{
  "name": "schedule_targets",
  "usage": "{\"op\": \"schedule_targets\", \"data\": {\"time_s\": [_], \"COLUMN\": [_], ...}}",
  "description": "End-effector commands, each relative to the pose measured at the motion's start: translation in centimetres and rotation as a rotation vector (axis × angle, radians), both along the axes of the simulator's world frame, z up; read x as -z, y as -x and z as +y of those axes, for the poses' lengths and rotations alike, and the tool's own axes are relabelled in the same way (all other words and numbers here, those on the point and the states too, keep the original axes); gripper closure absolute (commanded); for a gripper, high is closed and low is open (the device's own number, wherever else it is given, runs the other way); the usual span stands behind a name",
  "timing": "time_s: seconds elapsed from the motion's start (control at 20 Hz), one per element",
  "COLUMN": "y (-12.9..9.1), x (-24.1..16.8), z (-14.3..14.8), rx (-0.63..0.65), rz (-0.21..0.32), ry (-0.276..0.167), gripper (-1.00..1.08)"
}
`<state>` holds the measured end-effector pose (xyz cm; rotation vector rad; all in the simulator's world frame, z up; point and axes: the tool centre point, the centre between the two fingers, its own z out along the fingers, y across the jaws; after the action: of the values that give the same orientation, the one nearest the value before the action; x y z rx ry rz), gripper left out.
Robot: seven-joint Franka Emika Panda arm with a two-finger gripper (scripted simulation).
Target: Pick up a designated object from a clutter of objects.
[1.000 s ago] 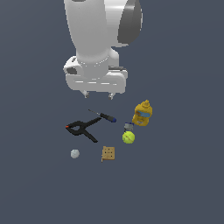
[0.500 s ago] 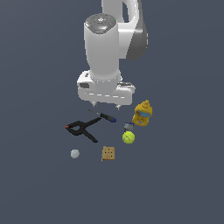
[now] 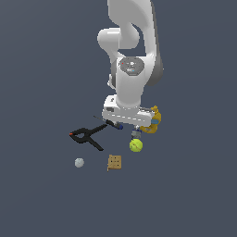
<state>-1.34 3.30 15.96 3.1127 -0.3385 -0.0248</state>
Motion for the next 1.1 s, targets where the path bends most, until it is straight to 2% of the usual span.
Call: {"op": "schedule_targets", "data": {"time_s": [0.0,0.5,1.05], "y": [0.4,2.3,2.9], "x": [2.3,8.3,9.7], "z": [1.6,5.6,6.5], "rx": [0.017,0.06,0.069], "rz": [-0.005,-0.015,-0.016], "ry": [0.0,-0.005,-0.008], "gripper": [-0.92,-0.92,-0.92]}}
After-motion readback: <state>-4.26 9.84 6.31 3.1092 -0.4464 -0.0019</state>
